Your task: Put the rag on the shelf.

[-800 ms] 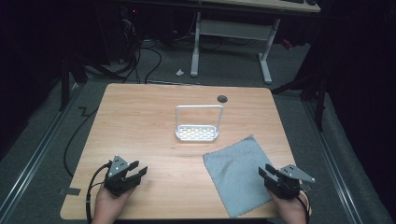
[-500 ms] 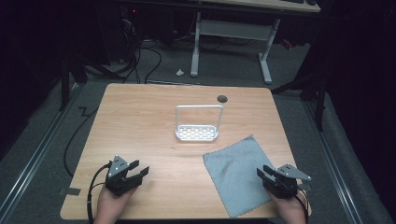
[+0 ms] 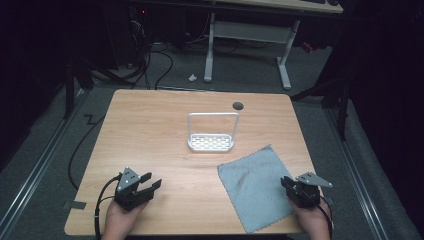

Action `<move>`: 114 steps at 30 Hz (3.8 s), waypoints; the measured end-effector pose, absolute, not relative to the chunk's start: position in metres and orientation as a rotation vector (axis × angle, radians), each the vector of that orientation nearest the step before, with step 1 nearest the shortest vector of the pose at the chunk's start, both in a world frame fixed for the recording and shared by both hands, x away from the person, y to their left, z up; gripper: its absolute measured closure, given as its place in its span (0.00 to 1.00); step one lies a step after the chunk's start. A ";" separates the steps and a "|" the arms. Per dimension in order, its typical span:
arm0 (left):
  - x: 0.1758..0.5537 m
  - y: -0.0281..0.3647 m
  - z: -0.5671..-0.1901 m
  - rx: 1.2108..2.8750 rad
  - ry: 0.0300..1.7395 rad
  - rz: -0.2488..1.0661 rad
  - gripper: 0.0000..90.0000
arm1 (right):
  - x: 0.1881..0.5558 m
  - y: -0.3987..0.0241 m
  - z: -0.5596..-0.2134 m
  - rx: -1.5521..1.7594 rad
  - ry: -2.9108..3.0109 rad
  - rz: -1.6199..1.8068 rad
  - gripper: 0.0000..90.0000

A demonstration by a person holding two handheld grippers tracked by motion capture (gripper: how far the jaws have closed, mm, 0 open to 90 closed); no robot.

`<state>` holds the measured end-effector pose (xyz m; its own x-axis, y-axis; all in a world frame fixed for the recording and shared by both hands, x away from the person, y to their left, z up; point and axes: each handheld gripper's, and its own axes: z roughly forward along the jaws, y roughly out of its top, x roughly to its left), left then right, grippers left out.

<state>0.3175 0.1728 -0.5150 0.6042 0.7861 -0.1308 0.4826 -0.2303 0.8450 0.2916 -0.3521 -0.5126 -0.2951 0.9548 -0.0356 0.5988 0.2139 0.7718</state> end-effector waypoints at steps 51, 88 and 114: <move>0.290 0.060 -0.532 2.126 0.794 0.199 0.61 | 0.285 -0.265 -0.523 1.225 2.305 1.036 1.00; 0.345 0.126 -0.524 1.988 1.039 0.363 0.60 | 0.283 -0.250 -0.521 1.107 2.349 1.061 0.94; 0.370 0.108 -0.534 2.064 1.014 0.385 0.97 | 0.321 -0.239 -0.521 1.195 2.240 1.024 0.76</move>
